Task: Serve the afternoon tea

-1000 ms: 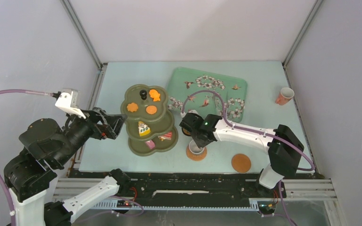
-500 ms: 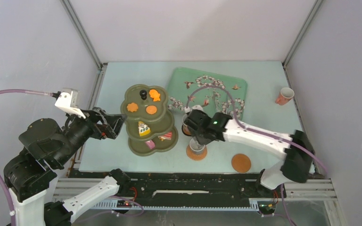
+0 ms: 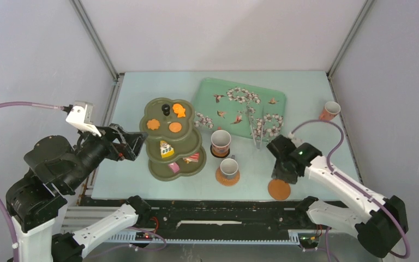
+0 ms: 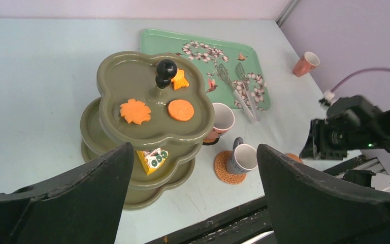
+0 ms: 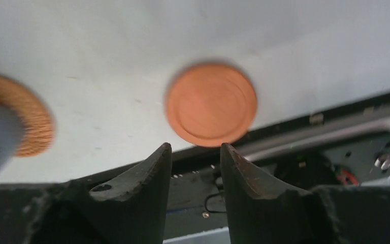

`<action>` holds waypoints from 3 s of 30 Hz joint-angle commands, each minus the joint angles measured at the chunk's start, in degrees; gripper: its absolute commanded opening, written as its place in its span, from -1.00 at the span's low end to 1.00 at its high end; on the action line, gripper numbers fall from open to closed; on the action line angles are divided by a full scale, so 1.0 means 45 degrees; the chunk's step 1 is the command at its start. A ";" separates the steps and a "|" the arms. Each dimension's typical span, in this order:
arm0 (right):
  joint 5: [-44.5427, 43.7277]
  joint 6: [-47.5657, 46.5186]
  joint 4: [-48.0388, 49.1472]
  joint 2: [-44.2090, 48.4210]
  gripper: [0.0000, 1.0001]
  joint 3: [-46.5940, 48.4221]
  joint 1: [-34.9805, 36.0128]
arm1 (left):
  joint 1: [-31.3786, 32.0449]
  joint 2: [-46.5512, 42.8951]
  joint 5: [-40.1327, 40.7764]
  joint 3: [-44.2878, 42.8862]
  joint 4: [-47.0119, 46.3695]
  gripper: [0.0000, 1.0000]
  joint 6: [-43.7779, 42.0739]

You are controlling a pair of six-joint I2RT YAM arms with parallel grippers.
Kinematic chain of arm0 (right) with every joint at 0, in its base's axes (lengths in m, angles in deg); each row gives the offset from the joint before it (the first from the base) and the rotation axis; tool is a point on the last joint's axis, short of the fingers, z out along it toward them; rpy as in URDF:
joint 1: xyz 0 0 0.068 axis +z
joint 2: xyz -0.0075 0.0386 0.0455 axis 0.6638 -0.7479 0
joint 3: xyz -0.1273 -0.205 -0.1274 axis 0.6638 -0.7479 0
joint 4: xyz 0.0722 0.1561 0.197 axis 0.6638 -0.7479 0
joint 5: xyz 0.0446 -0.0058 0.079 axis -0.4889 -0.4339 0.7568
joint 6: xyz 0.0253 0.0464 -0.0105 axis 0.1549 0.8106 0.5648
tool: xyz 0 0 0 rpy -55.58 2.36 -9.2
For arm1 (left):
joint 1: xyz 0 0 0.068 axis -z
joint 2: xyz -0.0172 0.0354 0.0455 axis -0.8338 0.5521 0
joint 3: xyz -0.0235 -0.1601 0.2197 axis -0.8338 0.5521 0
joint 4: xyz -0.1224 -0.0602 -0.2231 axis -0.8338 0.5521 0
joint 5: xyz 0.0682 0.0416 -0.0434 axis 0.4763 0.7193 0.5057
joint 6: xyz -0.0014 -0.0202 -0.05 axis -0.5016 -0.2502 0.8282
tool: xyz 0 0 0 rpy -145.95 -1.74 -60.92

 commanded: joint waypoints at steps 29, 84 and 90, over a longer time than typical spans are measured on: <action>0.1843 0.1189 0.6548 -0.4828 -0.67 -0.1198 0.0628 | 0.0030 0.0355 0.0201 -0.0381 -0.0021 0.97 -0.0381; 0.0230 -0.3387 0.3755 -1.0010 0.37 1.0979 -1.3247 | 0.0042 0.0941 0.1894 -0.0679 -0.0051 0.97 -0.1518; 0.0110 -0.2830 0.3857 -1.1223 0.32 1.1469 -1.3341 | 0.0038 0.0754 0.1909 -0.0705 -0.0477 0.97 -0.2044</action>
